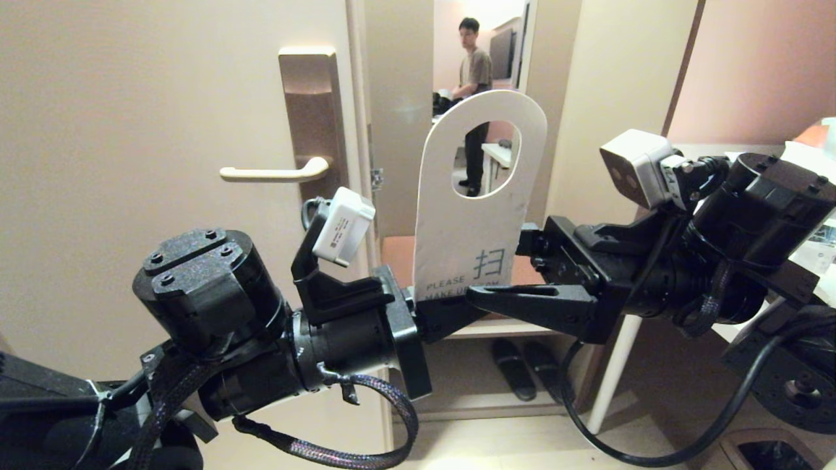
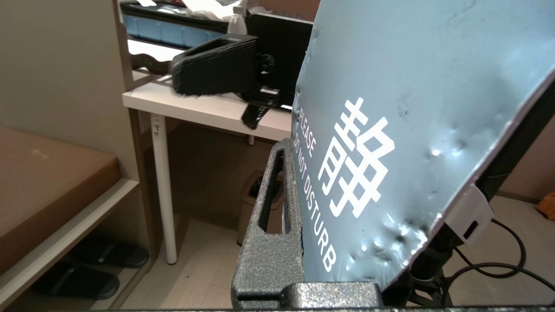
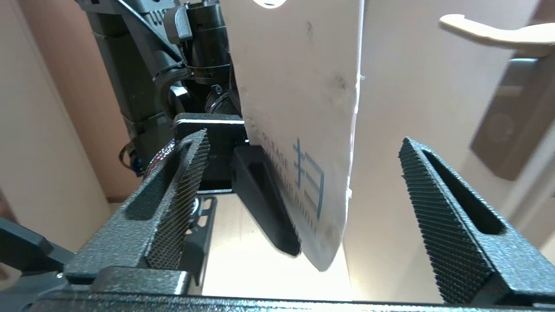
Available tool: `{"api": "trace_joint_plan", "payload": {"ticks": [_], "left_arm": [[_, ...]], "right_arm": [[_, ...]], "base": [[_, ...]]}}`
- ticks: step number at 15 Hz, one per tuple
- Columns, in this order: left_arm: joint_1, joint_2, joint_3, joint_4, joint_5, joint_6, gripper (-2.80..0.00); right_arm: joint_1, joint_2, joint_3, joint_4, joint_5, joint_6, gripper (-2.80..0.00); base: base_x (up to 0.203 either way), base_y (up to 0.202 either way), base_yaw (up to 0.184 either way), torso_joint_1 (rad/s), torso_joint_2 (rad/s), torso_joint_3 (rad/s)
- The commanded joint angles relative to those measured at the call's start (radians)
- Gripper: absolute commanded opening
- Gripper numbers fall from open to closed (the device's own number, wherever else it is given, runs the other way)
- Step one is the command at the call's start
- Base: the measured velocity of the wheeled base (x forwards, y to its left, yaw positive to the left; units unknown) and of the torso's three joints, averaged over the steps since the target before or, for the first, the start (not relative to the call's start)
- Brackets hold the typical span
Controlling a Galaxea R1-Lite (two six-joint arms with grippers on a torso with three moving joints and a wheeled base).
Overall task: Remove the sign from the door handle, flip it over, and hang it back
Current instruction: Hand it to the other hand
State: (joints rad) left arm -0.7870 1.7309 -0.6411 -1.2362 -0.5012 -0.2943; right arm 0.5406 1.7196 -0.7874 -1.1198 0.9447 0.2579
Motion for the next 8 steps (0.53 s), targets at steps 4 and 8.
{"api": "trace_joint_plan", "payload": {"ticks": [4,8], "left_arm": [[0.032,-0.007,0.001,-0.008,-0.001,-0.002,-2.8],[0.062,-0.023,0.012,-0.008,-0.002,0.001,-2.8]], "right_arm": [[-0.042,-0.04,0.027,-0.006,0.006,0.001,0.0],[-0.099,-0.089,0.073,-0.012,0.006,0.001,0.0]], "base": [[0.0,0.0,0.0,0.0,0.0,0.0],[0.0,0.0,0.0,0.0,0.0,0.0]]}}
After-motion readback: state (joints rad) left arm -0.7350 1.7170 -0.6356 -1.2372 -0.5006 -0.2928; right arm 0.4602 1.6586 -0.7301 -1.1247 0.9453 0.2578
